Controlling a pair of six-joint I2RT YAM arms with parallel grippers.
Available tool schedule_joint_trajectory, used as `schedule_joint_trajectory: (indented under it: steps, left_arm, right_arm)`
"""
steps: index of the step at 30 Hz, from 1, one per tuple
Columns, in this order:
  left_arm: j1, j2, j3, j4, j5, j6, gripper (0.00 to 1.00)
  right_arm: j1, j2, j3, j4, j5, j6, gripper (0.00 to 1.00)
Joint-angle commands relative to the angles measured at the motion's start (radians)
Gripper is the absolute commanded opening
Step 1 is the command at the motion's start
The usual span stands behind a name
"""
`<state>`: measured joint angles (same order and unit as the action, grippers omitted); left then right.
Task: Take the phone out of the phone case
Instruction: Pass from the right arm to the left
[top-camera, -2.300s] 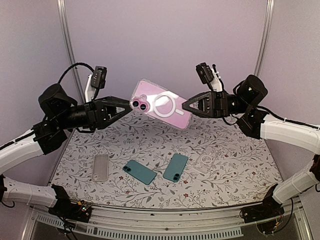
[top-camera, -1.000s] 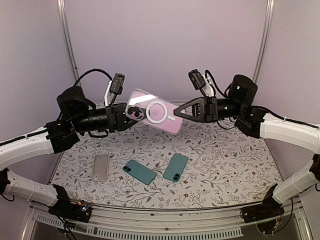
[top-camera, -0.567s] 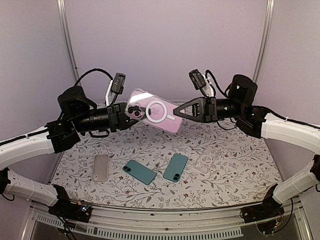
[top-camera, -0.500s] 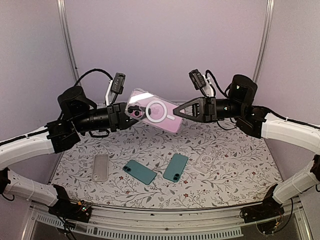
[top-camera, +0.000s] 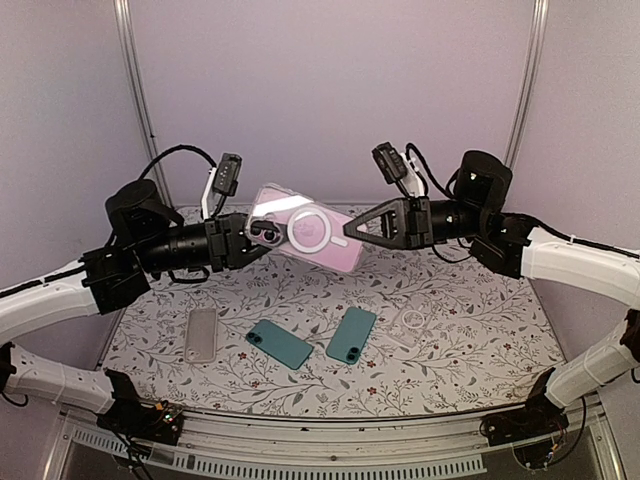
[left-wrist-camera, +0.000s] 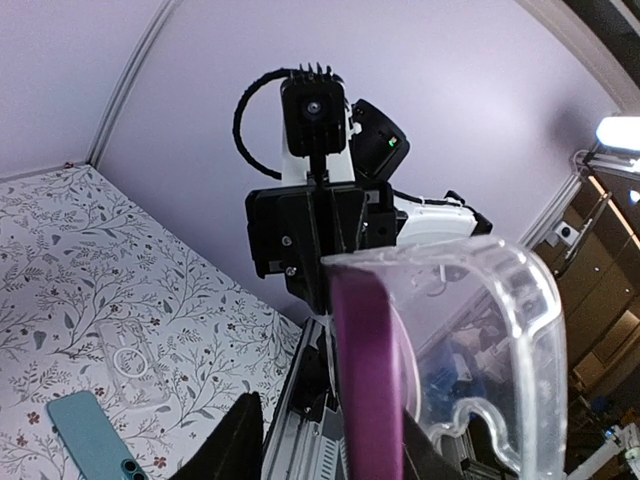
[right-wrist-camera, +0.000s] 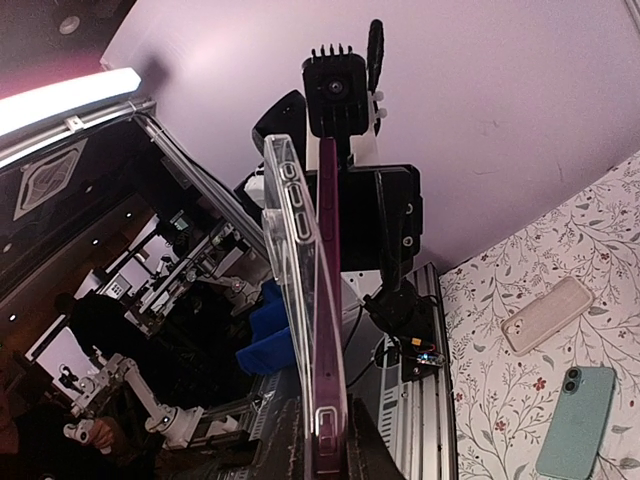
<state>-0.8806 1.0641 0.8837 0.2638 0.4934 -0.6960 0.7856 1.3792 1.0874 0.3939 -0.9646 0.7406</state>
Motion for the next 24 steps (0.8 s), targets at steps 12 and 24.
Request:
schedule_joint_trajectory:
  steps: [12,24]
  left_arm:
    - [-0.019,-0.132,-0.002,-0.042,0.028,0.027,0.35]
    - [-0.018,-0.100,0.023,-0.080,0.021,0.022,0.22]
  right_arm:
    - [-0.014,0.047,0.024,-0.014,-0.111,0.027,0.00]
    - [-0.014,0.053,0.043,-0.072,-0.093,-0.013,0.00]
